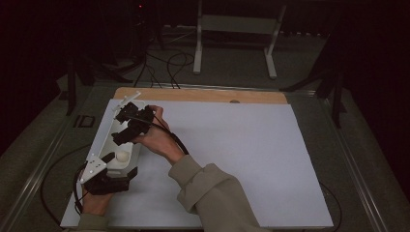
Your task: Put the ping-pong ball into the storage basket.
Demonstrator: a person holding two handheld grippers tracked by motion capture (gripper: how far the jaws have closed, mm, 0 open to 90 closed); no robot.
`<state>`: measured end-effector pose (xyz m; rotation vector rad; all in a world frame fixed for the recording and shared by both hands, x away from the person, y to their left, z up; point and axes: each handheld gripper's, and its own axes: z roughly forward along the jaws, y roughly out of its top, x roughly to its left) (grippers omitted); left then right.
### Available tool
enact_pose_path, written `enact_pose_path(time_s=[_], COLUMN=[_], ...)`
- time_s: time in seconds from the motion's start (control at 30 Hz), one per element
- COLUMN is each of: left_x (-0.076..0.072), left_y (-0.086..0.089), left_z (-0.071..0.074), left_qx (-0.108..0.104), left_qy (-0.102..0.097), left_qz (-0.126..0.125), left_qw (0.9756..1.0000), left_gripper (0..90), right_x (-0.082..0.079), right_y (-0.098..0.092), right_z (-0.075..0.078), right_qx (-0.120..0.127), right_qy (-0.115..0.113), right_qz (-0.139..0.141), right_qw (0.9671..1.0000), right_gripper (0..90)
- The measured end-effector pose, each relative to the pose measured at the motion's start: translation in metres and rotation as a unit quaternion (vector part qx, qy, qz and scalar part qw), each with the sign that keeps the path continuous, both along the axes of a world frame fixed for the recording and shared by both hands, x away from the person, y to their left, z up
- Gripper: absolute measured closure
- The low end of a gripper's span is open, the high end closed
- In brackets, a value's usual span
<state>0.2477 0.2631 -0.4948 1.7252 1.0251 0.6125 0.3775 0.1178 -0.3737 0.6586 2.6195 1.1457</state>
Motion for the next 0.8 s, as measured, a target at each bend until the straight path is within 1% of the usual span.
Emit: enact_pose_path(time_s=[0.33,0.63,0.8], left_x=[0.0,0.0,0.0], left_y=[0.0,-0.001,-0.001], left_z=[0.0,0.0,0.0], left_qx=[0.003,0.002,0.003], left_qy=[-0.001,-0.001,-0.001], left_qz=[0.001,0.002,0.002], left_qw=[1.0,1.0,1.0], left_gripper=[0.0,0.0,0.0], right_x=[0.0,0.001,0.001], right_y=[-0.016,-0.029,-0.04], right_z=[-0.001,-0.002,-0.002], right_qx=[-0.005,-0.003,0.0], right_qy=[-0.005,-0.005,-0.007], right_qz=[0.001,-0.003,-0.006], right_qw=[1.0,1.0,1.0], right_gripper=[8.0,8.1,8.1])
